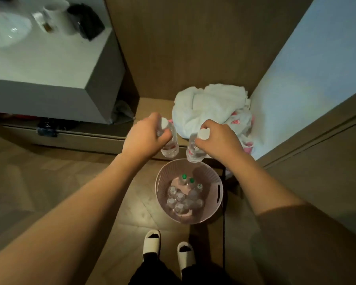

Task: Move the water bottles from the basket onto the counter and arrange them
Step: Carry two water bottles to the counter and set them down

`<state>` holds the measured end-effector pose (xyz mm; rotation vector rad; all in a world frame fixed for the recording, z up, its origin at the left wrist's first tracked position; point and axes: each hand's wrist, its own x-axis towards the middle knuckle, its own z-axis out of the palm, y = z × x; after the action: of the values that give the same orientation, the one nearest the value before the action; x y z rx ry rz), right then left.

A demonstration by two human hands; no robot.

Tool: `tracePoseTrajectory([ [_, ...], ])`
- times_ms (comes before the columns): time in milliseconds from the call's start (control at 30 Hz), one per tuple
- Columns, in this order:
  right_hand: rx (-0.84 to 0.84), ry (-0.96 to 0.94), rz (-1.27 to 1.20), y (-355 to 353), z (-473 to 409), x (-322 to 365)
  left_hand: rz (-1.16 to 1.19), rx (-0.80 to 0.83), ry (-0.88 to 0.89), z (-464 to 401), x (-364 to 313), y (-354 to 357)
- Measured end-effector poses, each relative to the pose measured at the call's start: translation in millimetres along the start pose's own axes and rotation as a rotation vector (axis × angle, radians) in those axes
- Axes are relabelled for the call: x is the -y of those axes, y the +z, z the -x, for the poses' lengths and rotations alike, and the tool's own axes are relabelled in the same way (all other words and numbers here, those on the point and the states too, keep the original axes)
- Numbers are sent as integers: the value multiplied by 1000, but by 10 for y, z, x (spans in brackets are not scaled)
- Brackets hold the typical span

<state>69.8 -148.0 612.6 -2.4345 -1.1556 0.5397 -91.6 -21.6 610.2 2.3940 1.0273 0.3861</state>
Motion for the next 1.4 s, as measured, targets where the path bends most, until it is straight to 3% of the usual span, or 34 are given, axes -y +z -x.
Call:
tracePoseTrajectory([
  [200, -40, -160, -69, -593, 168, 822, 144, -292, -124, 391, -162, -1013],
  [400, 111, -341, -24, -351, 112, 1749, 170, -526, -269, 852, 321, -1670],
  [967, 330, -890, -44, 1600, 115, 5819, 23, -932, -682, 2261, 3153, -3994],
  [1400, 519, -1049, -81, 2984, -290, 8448, -94, -1055, -849, 2175, 5430, -5489],
])
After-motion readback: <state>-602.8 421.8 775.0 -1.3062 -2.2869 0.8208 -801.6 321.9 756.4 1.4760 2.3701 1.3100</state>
